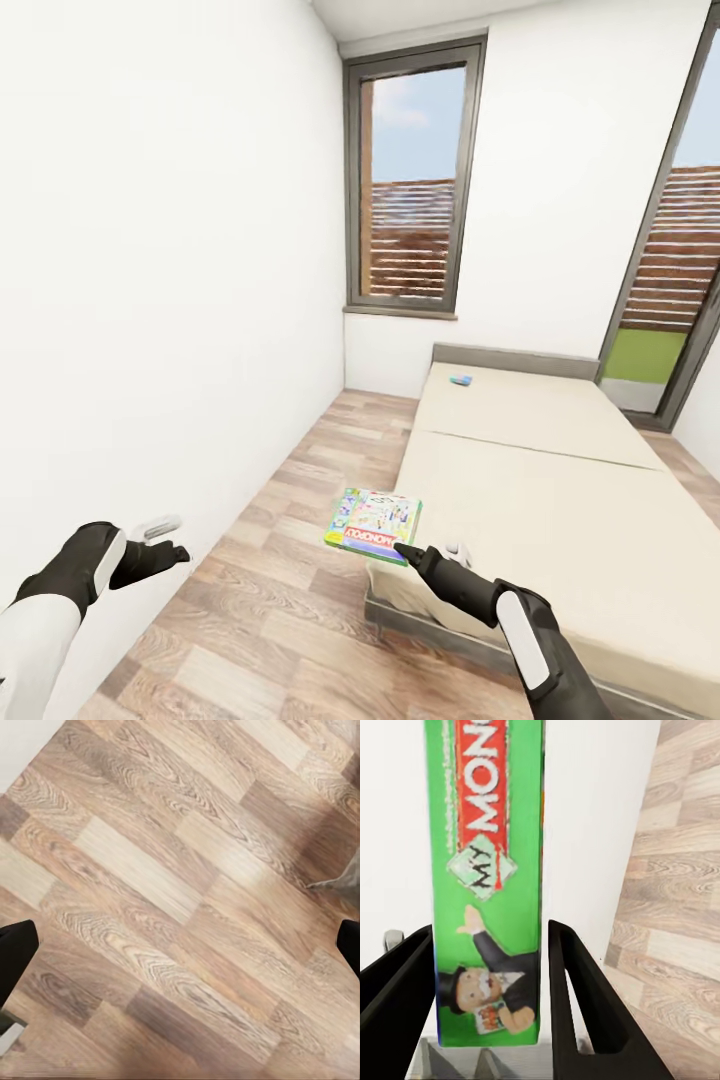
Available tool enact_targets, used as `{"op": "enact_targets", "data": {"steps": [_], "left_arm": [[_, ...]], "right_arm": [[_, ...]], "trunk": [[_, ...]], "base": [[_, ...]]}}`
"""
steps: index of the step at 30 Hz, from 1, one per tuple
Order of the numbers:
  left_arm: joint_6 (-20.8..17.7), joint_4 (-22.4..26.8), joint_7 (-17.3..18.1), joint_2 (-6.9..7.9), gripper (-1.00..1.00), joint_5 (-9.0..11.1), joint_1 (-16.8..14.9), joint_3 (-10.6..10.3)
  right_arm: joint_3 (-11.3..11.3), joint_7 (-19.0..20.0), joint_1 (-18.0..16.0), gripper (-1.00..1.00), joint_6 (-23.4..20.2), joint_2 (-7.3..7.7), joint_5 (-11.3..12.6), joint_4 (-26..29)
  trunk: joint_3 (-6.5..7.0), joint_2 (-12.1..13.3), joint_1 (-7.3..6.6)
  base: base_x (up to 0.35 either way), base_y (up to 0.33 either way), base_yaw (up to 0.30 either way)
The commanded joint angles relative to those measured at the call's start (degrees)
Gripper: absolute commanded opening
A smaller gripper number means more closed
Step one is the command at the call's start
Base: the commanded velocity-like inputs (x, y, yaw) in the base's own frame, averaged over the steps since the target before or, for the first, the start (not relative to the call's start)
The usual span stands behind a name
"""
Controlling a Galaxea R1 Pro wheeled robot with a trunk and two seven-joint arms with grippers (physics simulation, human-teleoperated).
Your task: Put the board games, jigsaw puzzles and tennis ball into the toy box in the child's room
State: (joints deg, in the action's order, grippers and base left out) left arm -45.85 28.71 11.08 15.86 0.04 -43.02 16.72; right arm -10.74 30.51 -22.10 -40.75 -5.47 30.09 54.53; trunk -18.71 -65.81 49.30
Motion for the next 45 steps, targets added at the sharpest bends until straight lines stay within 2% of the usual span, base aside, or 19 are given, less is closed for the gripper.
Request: {"op": "enact_targets", "data": {"steps": [1,16,21,26,30,33,35,37,41,45], "left_arm": [[-0.32,0.07,0.13,-0.03,1.0,-0.04,-0.05,0.21],[-0.38,0.29,0.01,-0.88,1.0,-0.13,-0.05,-0.44],[-0.38,0.31,0.01,-1.13,1.0,-0.13,-0.05,-3.76],[-0.3,0.3,0.0,-1.37,1.0,-0.13,-0.05,-5.1],[0.53,0.21,-0.05,-2.54,1.0,-0.23,0.0,-5.69],[2.76,-0.24,-0.29,-4.28,1.0,-1.5,0.03,-6.64],[3.86,-0.94,-1.12,-6.18,1.0,-4.3,0.04,-9.27],[4.39,-2.18,-1.91,-7.36,1.0,-6.75,0.04,-11.21],[4.81,-5.11,-2.58,-8.07,1.0,-8.45,0.04,-12.37],[4.83,-5.74,-2.73,-8.18,1.0,-8.75,0.04,-12.6]], "right_arm": [[-0.27,0.15,-0.04,-1.0,-0.47,-0.03,0.32,0.03],[-0.34,0.39,-0.04,-1.0,-0.47,0.02,0.32,-0.01],[-0.34,0.48,-0.04,-1.0,-0.47,0.02,0.32,-0.01],[-0.45,0.51,-0.04,-1.0,-0.5,0.03,0.37,0.01],[-0.57,0.51,-0.04,-1.0,-0.5,0.03,0.4,0.02],[-0.62,0.51,-0.04,-1.0,-0.54,0.05,0.41,0.03],[-0.66,0.51,0.05,-1.0,-0.55,0.08,0.41,0.04],[-0.68,0.51,0.11,-1.0,-0.51,0.23,0.41,0.05],[-0.73,0.64,0.36,-1.0,-0.54,2.5,1.04,-0.02],[-0.77,0.68,0.53,-1.0,-0.55,3.44,1.25,-0.03]], "trunk": [[0.11,0.37,-0.23],[2.81,6.38,-3.52],[3.7,8.39,-4.62],[4.6,10.39,-5.72],[5.32,12.0,-6.6],[5.86,13.2,-7.26],[6.22,14.0,-7.7],[6.58,14.81,-8.13],[7.31,16.41,-9.01],[8.11,18.02,-9.89]], "base": [[-0.025,-0.029,0.288],[-0.185,-0.187,0.288],[-0.23,-0.237,0.288],[-0.225,-0.237,0.288],[-0.083,-0.111,0.288],[-0.02,-0.027,0.288],[-0.008,-0.01,0.288],[-0.003,-0.004,0.288],[-0.001,-0.001,0.288],[0.0,0.0,0.287]]}}
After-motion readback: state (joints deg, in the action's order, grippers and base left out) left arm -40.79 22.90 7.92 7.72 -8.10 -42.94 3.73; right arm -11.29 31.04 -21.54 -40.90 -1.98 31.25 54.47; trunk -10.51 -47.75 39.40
